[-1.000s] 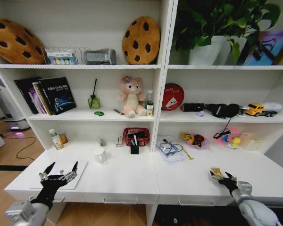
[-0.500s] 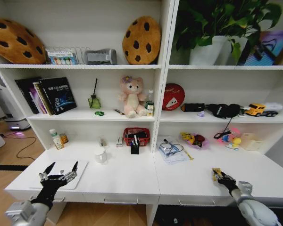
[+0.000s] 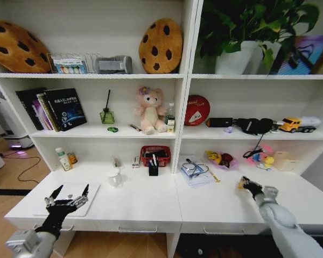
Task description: Organize the objects on the table.
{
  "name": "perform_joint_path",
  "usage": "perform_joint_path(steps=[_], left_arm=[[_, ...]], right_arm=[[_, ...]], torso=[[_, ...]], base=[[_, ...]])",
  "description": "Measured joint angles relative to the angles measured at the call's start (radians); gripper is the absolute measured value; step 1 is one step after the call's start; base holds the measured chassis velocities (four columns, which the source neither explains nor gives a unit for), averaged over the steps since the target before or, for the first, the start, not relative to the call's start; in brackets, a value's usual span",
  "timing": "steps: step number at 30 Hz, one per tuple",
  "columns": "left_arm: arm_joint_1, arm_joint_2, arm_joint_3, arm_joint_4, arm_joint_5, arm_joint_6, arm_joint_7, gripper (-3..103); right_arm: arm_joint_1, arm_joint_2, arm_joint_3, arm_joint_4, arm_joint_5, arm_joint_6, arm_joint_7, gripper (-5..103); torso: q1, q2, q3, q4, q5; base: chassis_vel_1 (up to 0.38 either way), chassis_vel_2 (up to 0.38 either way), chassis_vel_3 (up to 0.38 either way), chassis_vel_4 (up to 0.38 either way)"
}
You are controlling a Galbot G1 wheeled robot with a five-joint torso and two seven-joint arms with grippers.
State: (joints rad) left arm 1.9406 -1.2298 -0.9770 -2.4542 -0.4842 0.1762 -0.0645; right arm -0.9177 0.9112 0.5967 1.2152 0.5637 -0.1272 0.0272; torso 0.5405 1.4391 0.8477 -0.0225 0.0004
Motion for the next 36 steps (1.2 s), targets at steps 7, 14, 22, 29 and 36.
perform_joint_path(steps=[7, 14, 22, 29, 36], left_arm=[[0.0, 0.0, 0.0, 0.0, 0.0, 0.0, 0.0, 100], [0.0, 0.0, 0.0, 0.0, 0.0, 0.0, 0.0, 100], [0.0, 0.0, 0.0, 0.0, 0.0, 0.0, 0.0, 100], [0.0, 0.0, 0.0, 0.0, 0.0, 0.0, 0.0, 100], [0.0, 0.0, 0.0, 0.0, 0.0, 0.0, 0.0, 100]], right_arm=[[0.275, 0.032, -0.114, -0.271, -0.045, 0.101, -0.035, 0], [0.401, 0.101, -0.124, -0.47, -0.129, 0.22, -0.047, 1], [0.337, 0.111, -0.091, -0.483, -0.103, 0.25, -0.071, 22], [0.049, 0.07, -0.011, -0.174, -0.043, 0.205, -0.047, 50], [-0.436, 0.039, 0.132, 0.284, -0.03, 0.184, 0.012, 78]], torso=[[0.0, 0.0, 0.0, -0.0003, -0.0009], [0.0, 0.0, 0.0, -0.0006, -0.0008], [0.0, 0.0, 0.0, -0.0009, 0.0], [0.0, 0.0, 0.0, -0.0004, -0.0003], [0.0, 0.0, 0.0, -0.0015, 0.0007]], base=[[0.0, 0.0, 0.0, 0.0], [0.0, 0.0, 0.0, 0.0], [0.0, 0.0, 0.0, 0.0], [0.0, 0.0, 0.0, 0.0], [0.0, 0.0, 0.0, 0.0]])
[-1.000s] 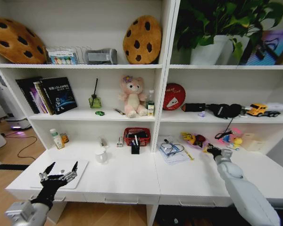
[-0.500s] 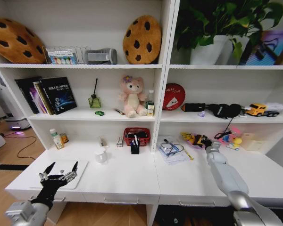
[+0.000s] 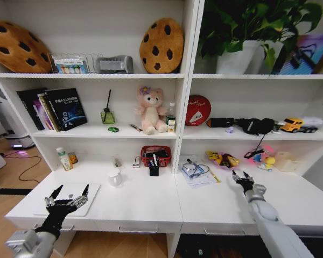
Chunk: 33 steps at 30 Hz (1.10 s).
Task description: Organize the objects on the table.
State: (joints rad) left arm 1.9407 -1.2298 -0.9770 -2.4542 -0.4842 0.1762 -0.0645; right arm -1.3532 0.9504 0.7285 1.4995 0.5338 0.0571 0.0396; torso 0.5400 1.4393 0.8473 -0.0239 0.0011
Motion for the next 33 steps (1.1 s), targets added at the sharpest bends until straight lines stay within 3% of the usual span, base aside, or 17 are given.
perform_joint_path(steps=[4, 5, 8, 9, 12, 15, 33], left_arm=[[0.0, 0.0, 0.0, 0.0, 0.0, 0.0, 0.0, 100], [0.0, 0.0, 0.0, 0.0, 0.0, 0.0, 0.0, 100], [0.0, 0.0, 0.0, 0.0, 0.0, 0.0, 0.0, 100], [0.0, 0.0, 0.0, 0.0, 0.0, 0.0, 0.0, 100], [0.0, 0.0, 0.0, 0.0, 0.0, 0.0, 0.0, 100], [0.0, 0.0, 0.0, 0.0, 0.0, 0.0, 0.0, 100], [0.0, 0.0, 0.0, 0.0, 0.0, 0.0, 0.0, 100]], right_arm=[[-0.224, 0.019, 0.129, 0.251, 0.021, -0.021, 0.026, 94], [-0.316, 0.043, 0.171, 0.341, 0.024, -0.018, 0.03, 97], [-0.409, 0.076, 0.212, 0.427, 0.024, 0.001, 0.02, 99], [-0.509, 0.127, 0.252, 0.527, 0.026, 0.014, 0.01, 100], [-0.561, 0.159, 0.263, 0.573, 0.03, 0.017, 0.007, 100], [-0.562, 0.163, 0.265, 0.577, 0.03, 0.019, 0.007, 100], [-0.547, 0.161, 0.258, 0.562, 0.03, 0.019, 0.006, 100]], torso=[[0.0, 0.0, 0.0, 0.0009, -0.0031], [0.0, 0.0, 0.0, 0.0008, -0.0009], [0.0, 0.0, 0.0, 0.0009, -0.0006], [0.0, 0.0, 0.0, 0.0005, -0.0021], [0.0, 0.0, 0.0, 0.0003, -0.0014], [0.0, 0.0, 0.0, 0.0011, -0.0011], [0.0, 0.0, 0.0, 0.0009, -0.001]], base=[[0.0, 0.0, 0.0, 0.0], [0.0, 0.0, 0.0, 0.0], [0.0, 0.0, 0.0, 0.0], [0.0, 0.0, 0.0, 0.0], [0.0, 0.0, 0.0, 0.0], [0.0, 0.0, 0.0, 0.0], [0.02, 0.016, -0.019, -0.02]])
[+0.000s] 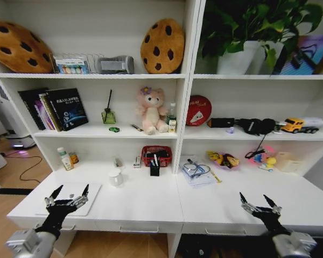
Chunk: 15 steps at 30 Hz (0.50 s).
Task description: Organize the objects on the table.
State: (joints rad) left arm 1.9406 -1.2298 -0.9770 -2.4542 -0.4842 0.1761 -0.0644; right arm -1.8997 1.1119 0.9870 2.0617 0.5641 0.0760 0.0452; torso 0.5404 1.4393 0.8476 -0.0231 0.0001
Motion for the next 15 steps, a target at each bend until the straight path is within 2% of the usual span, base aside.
perform_joint_path(steps=[9, 11, 12, 15], left_arm=[[0.0, 0.0, 0.0, 0.0, 0.0, 0.0, 0.0, 100], [0.0, 0.0, 0.0, 0.0, 0.0, 0.0, 0.0, 100], [0.0, 0.0, 0.0, 0.0, 0.0, 0.0, 0.0, 100], [0.0, 0.0, 0.0, 0.0, 0.0, 0.0, 0.0, 100]], right_arm=[[0.004, -0.001, -0.002, -0.005, -0.001, 0.0, -0.001, 100], [0.006, -0.001, -0.002, -0.005, -0.001, 0.0, -0.001, 100], [0.006, -0.001, -0.002, -0.006, -0.001, 0.0, -0.001, 100], [0.006, -0.001, -0.002, -0.006, -0.001, 0.0, -0.001, 100]], torso=[[0.0, 0.0, 0.0, -0.0003, -0.0005], [0.0, 0.0, 0.0, 0.0003, 0.0003], [0.0, 0.0, 0.0, 0.0, -0.0007], [0.0, 0.0, 0.0, -0.0004, -0.0001]], base=[[0.178, 0.196, -0.192, -0.181], [0.251, 0.262, -0.226, -0.252], [0.262, 0.271, -0.253, -0.26], [0.262, 0.289, -0.273, -0.284]])
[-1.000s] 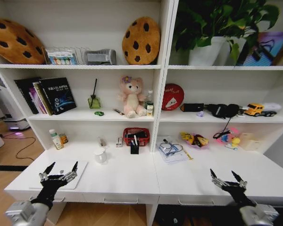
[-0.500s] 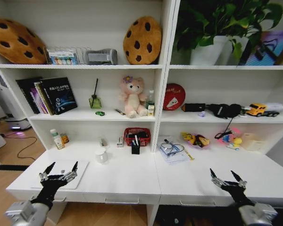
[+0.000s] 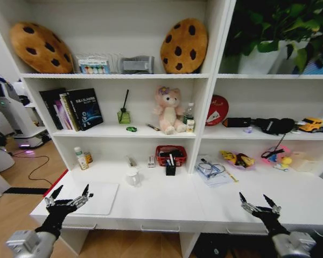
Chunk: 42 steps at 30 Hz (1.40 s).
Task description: Organize the objects on the table.
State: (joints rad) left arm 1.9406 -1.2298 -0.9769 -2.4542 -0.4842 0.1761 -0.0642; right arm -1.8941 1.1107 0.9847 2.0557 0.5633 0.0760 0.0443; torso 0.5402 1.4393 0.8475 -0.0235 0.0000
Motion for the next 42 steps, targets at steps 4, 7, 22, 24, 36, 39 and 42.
perform_joint_path(steps=[4, 7, 22, 24, 36, 39, 42], left_arm=[[0.0, 0.0, 0.0, 0.0, 0.0, 0.0, 0.0, 100], [0.0, 0.0, 0.0, 0.0, 0.0, 0.0, 0.0, 100], [0.0, 0.0, 0.0, 0.0, 0.0, 0.0, -0.001, 100], [0.0, 0.0, 0.0, 0.0, 0.0, 0.0, -0.001, 100], [0.0, 0.0, 0.0, 0.0, 0.0, 0.0, -0.001, 100], [0.0, 0.0, 0.0, 0.0, 0.0, 0.0, 0.0, 100], [0.0, 0.0, 0.0, 0.0, 0.0, 0.0, 0.0, 100]], right_arm=[[0.001, 0.0, 0.0, 0.0, 0.0, 0.0, 0.0, 100], [0.001, 0.0, 0.0, -0.001, 0.0, 0.0, 0.0, 100], [0.001, 0.0, -0.001, -0.001, 0.0, 0.0, 0.0, 100], [0.001, 0.0, -0.001, -0.001, 0.0, 0.0, 0.0, 100], [0.002, 0.0, -0.001, -0.002, 0.0, 0.0, 0.0, 100], [0.002, 0.0, -0.001, -0.002, 0.0, 0.0, 0.0, 100], [0.001, 0.0, -0.001, -0.002, 0.0, 0.0, 0.0, 100]], torso=[[0.0, 0.0, 0.0, 0.0003, -0.0008], [0.0, 0.0, 0.0, 0.0002, 0.0002], [0.0, 0.0, 0.0, 0.0, -0.0017], [0.0, 0.0, 0.0, 0.0004, 0.0007], [0.0, 0.0, 0.0, 0.0003, 0.0004], [0.0, 0.0, 0.0, 0.0006, -0.0002], [0.0, 0.0, 0.0, 0.0004, 0.0004]], base=[[0.298, 0.326, -0.331, -0.311], [0.346, 0.373, -0.401, -0.37], [0.344, 0.334, -0.342, -0.334], [0.229, 0.168, -0.23, -0.161], [0.147, -0.082, -0.136, 0.096], [0.192, -0.24, -0.231, 0.257], [0.302, -0.266, -0.267, 0.273]])
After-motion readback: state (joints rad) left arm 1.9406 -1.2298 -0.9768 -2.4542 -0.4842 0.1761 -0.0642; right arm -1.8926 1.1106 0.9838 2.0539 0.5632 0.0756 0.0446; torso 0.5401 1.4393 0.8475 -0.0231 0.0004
